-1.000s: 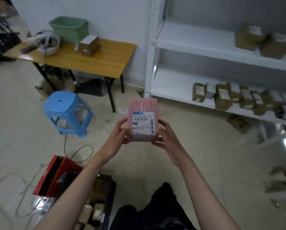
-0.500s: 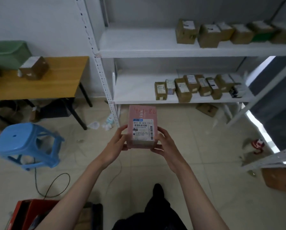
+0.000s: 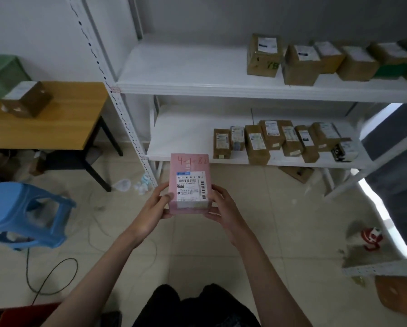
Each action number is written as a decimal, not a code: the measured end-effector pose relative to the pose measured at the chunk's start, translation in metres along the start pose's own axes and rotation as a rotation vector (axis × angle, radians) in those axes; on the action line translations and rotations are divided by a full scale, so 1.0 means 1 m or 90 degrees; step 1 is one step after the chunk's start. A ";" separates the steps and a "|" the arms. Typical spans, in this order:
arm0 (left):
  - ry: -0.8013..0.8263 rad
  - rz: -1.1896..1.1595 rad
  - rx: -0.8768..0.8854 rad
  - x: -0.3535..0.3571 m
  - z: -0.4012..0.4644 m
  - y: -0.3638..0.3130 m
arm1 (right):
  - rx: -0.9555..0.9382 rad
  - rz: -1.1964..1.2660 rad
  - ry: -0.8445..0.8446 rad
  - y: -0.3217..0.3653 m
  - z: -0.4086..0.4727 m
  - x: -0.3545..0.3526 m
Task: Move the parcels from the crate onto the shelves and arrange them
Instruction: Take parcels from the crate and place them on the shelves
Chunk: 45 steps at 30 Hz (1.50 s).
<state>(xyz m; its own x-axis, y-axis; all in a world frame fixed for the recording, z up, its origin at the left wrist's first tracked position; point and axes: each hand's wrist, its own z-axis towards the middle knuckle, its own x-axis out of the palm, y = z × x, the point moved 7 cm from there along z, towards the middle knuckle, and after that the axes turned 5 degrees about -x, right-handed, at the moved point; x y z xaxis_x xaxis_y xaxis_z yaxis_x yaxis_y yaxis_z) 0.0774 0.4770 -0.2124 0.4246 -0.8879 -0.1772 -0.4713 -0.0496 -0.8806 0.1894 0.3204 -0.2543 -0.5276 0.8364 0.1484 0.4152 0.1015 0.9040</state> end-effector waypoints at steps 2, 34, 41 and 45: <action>0.005 -0.014 -0.012 0.012 0.015 -0.001 | 0.027 0.013 -0.013 -0.004 0.014 -0.012; -0.010 0.079 -0.131 0.039 0.575 0.036 | 0.097 -0.213 -0.083 -0.033 0.541 -0.077; 0.006 0.096 -0.149 0.053 0.672 0.051 | 0.107 -0.285 -0.073 -0.047 0.639 -0.086; 0.037 0.102 -0.157 0.058 0.694 0.049 | 0.109 -0.314 -0.058 -0.041 0.655 -0.082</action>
<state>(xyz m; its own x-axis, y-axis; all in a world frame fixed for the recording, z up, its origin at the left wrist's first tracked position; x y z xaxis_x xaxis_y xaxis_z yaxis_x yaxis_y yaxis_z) 0.6160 0.7404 -0.5712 0.2878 -0.9180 -0.2727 -0.7054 -0.0107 -0.7087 0.7013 0.6008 -0.5661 -0.6277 0.7093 -0.3208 0.2521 0.5750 0.7783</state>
